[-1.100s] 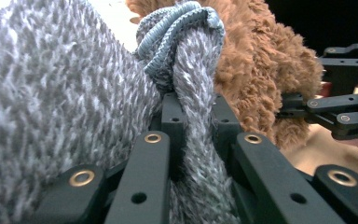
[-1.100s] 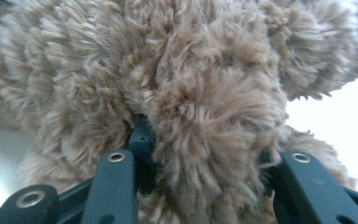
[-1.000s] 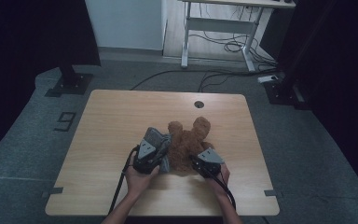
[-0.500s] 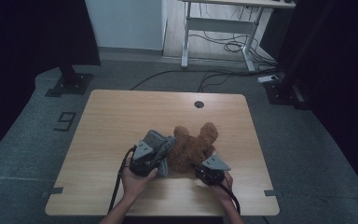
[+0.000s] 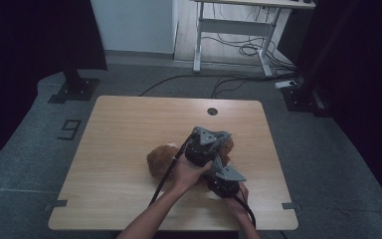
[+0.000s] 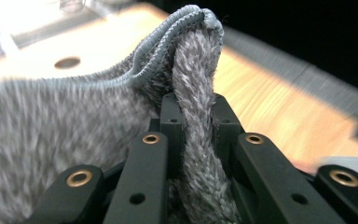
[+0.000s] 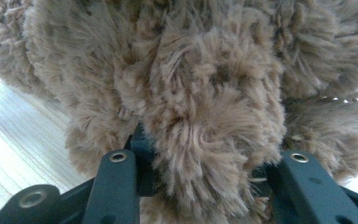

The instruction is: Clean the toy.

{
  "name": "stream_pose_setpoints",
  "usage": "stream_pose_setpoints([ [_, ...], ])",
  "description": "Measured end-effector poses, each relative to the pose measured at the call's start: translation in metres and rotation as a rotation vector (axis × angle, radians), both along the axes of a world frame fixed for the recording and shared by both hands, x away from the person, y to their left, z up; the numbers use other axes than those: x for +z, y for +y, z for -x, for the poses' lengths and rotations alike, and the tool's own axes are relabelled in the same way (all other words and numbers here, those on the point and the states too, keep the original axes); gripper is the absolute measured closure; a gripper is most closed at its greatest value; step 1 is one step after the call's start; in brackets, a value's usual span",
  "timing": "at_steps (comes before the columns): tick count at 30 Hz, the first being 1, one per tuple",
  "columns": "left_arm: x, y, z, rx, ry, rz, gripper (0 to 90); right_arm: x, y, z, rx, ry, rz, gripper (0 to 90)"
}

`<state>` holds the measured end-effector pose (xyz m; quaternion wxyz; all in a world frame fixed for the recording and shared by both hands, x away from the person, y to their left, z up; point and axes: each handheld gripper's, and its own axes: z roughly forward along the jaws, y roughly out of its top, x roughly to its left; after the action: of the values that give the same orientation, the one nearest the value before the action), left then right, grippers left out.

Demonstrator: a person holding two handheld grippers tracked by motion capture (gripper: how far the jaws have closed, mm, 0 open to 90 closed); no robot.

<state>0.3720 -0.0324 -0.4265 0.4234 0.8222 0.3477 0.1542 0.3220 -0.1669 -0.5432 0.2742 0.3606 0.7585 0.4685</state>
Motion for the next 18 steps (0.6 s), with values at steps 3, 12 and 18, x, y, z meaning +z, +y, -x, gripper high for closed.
stream_pose_setpoints([
  [3, -0.02, 0.007, -0.011, 0.026, 0.05, 0.014, 78.9, 0.0, 0.0, 0.0, -0.003, 0.005, 0.004, 56.7],
  [12, -0.024, 0.063, 0.006, 0.114, -0.009, -0.038, 79.4, 0.0, 0.001, 0.0, -0.021, 0.011, 0.003, 56.7],
  [18, -0.026, 0.106, 0.021, 0.109, 0.003, 0.06, 80.0, 0.0, 0.004, 0.0, -0.023, 0.005, 0.007, 56.8],
])
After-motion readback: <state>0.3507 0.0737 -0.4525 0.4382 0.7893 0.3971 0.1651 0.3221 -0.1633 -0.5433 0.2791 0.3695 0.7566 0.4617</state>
